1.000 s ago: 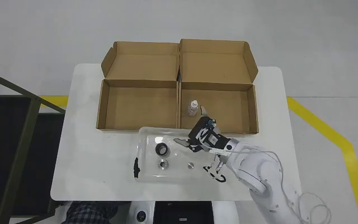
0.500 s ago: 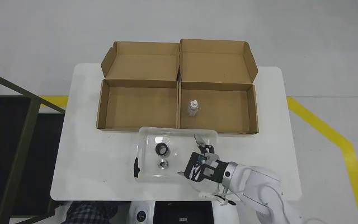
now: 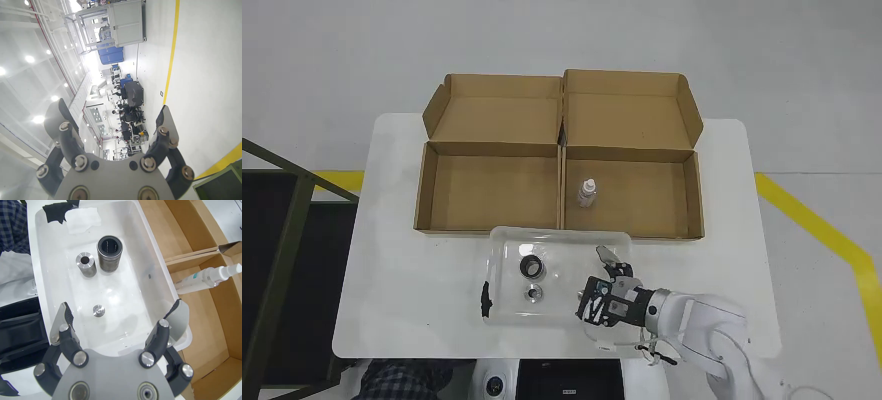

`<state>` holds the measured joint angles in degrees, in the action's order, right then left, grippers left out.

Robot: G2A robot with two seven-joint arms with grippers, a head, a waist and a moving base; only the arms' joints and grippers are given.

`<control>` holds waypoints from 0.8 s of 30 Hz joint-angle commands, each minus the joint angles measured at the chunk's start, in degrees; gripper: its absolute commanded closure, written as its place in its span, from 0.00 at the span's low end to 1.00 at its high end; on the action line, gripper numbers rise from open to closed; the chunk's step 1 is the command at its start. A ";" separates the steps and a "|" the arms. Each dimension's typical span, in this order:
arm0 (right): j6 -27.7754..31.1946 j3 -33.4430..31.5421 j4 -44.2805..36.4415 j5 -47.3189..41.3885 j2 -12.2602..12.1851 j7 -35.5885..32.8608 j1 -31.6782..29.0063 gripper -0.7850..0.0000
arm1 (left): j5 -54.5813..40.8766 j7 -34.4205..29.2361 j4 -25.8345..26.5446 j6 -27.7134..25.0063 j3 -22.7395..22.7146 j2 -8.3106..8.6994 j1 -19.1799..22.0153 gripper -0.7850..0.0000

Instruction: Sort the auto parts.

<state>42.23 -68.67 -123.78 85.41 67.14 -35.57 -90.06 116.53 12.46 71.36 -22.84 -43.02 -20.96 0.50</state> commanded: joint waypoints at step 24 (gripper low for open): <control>2.61 6.49 5.70 -2.22 -0.48 -9.37 6.39 0.33 | 0.00 0.00 0.00 0.00 0.00 0.00 0.00 0.00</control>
<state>44.85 -62.42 -118.30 83.20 66.67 -44.86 -83.83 116.53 12.46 71.36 -22.84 -43.02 -20.96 0.50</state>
